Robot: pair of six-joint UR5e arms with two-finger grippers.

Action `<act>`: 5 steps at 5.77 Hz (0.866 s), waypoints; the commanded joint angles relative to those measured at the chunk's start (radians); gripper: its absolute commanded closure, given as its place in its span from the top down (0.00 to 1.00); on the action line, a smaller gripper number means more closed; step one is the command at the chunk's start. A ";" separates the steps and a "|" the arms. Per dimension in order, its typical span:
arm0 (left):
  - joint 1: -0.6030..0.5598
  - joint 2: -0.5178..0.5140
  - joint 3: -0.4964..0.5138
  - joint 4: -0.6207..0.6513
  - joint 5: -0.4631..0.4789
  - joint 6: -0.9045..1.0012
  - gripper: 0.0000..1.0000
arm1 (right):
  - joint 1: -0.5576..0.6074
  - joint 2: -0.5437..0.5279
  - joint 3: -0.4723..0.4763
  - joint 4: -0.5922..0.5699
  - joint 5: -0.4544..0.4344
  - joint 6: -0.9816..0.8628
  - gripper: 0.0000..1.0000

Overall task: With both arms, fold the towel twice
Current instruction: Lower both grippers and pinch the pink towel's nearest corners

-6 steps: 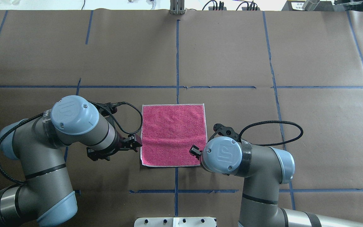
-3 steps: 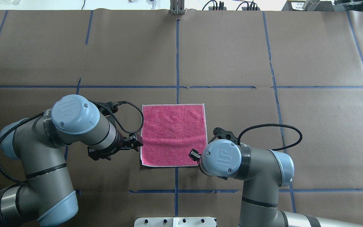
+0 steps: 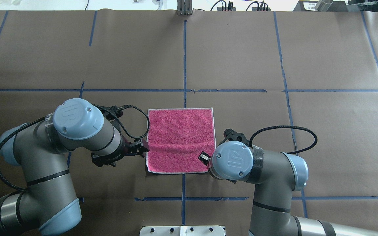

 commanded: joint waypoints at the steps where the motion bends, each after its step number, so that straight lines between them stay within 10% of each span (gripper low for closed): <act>1: 0.000 0.000 -0.006 0.000 0.000 -0.014 1.00 | -0.001 -0.003 -0.005 0.000 0.001 0.002 0.32; 2: 0.002 -0.001 -0.001 0.000 0.000 -0.021 1.00 | -0.001 0.000 -0.001 0.000 0.001 0.014 0.07; 5: 0.067 -0.109 0.147 -0.011 0.072 -0.090 0.92 | 0.001 0.004 0.004 0.001 0.001 0.036 0.00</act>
